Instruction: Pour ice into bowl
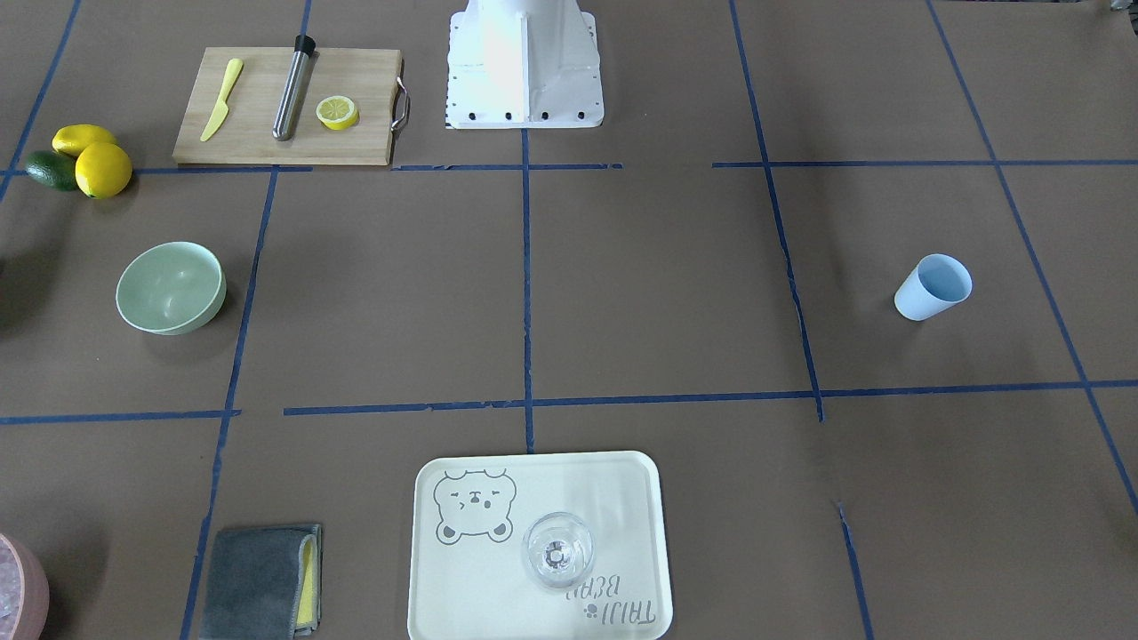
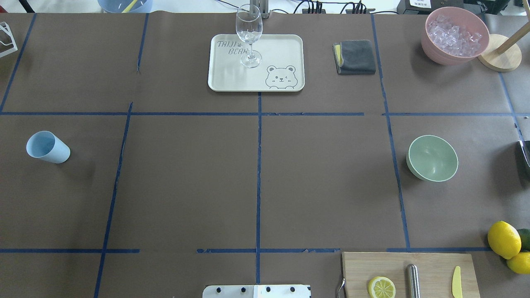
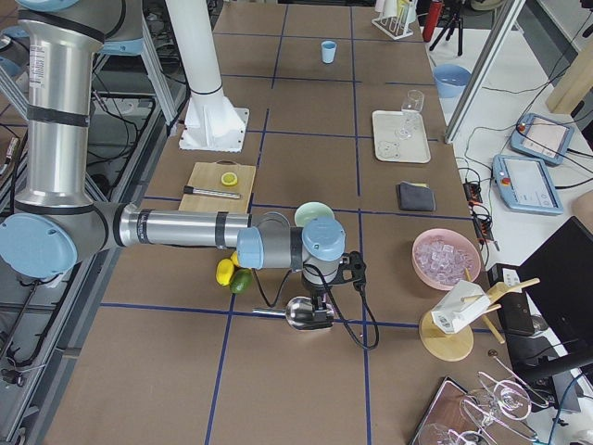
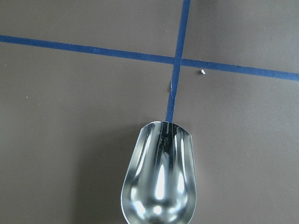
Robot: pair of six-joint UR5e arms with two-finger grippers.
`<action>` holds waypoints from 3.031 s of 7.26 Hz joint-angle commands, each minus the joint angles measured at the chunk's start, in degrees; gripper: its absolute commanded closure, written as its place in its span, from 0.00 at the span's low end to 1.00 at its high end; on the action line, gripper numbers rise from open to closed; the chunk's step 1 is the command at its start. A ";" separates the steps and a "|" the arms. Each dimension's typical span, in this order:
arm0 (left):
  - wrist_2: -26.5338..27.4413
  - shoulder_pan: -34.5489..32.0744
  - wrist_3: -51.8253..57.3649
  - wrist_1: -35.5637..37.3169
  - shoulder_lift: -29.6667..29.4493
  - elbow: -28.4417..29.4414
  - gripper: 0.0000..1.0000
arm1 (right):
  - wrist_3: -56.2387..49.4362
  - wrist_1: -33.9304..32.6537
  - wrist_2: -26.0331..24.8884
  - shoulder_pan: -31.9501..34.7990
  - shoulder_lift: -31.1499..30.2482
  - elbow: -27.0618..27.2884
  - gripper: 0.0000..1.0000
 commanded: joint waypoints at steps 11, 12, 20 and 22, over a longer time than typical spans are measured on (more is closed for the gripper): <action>0.00 0.00 0.32 -2.11 -0.31 -0.62 0.00 | 23.41 35.59 -2.69 -24.37 7.34 -0.28 0.00; 0.00 0.00 0.32 -2.20 -0.39 -0.62 0.00 | 26.70 35.51 -9.86 -29.91 7.54 -0.55 0.00; -0.09 0.00 0.32 -3.43 -0.31 -0.53 0.00 | 28.23 36.22 -16.53 -36.39 3.67 0.07 0.87; -0.09 0.00 0.32 -3.78 -0.31 -0.53 0.00 | 29.19 37.17 -15.47 -36.21 2.88 0.41 1.00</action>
